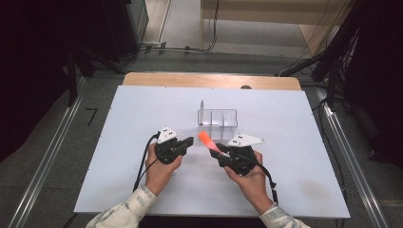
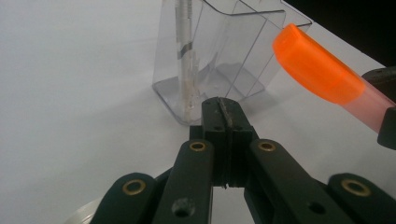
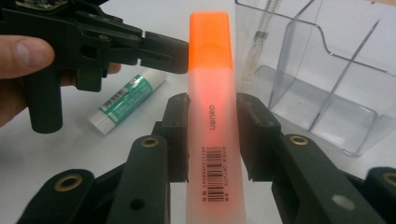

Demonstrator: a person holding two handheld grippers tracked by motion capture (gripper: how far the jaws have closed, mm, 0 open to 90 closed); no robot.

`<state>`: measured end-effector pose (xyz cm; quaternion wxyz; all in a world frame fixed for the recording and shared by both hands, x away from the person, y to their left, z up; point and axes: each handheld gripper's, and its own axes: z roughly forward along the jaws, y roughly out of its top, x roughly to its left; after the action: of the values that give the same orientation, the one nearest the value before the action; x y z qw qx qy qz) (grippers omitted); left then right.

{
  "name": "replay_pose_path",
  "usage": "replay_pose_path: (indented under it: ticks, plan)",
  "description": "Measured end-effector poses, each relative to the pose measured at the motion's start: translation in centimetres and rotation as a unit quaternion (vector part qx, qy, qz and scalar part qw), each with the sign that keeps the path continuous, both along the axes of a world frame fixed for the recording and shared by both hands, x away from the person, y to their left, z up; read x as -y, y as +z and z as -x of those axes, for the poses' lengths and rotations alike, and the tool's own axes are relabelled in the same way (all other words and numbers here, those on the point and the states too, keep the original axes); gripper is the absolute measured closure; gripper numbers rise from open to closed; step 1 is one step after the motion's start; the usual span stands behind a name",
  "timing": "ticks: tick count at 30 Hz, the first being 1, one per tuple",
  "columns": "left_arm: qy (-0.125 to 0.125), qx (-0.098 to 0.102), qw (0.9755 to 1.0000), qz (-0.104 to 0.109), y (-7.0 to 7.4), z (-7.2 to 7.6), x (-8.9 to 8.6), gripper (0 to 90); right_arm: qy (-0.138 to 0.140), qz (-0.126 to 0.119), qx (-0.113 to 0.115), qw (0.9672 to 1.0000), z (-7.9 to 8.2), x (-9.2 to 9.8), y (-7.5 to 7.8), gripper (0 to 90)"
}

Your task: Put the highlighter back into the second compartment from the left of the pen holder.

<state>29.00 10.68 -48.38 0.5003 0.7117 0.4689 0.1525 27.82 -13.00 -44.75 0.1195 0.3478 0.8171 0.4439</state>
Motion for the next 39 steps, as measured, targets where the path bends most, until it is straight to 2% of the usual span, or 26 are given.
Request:
replay_pose_path:
  ticks: [6,14,22,28,31,32,34,39]
  plan:
    - [-0.007,0.001,1.0000,0.002,0.1,0.1,0.5,90.0,0.011,0.002,-0.001,0.9999,0.0,-0.6,-0.1,64.5]
    - [-0.008,0.012,0.9999,0.005,0.4,0.3,0.6,90.0,0.021,0.007,-0.008,0.9997,0.1,-1.3,-0.5,64.5]
    - [-0.022,0.059,0.9980,0.002,1.4,1.3,1.3,90.0,0.028,0.008,-0.020,0.9994,-0.1,-1.4,-1.0,64.6]
    - [-0.027,0.066,0.9975,0.000,1.5,1.4,1.6,90.0,0.028,0.003,-0.025,0.9993,-0.1,-1.4,-1.1,64.6]
    - [-0.025,0.063,0.9977,-0.002,1.5,1.4,1.4,90.0,0.026,0.003,-0.022,0.9994,-0.1,-1.3,-1.0,64.6]
    - [-0.022,0.060,0.9979,-0.003,1.5,1.4,1.4,89.2,0.024,0.002,-0.023,0.9994,-0.1,-1.3,-1.0,64.6]
    - [-0.012,0.053,0.9985,-0.001,1.4,1.3,1.2,80.7,0.022,0.002,-0.024,0.9995,-0.2,-1.2,-1.0,64.6]
    - [0.005,0.051,0.9987,-0.003,1.4,1.3,0.4,68.2,0.017,-0.003,-0.020,0.9996,-0.3,-0.9,-0.8,64.6]
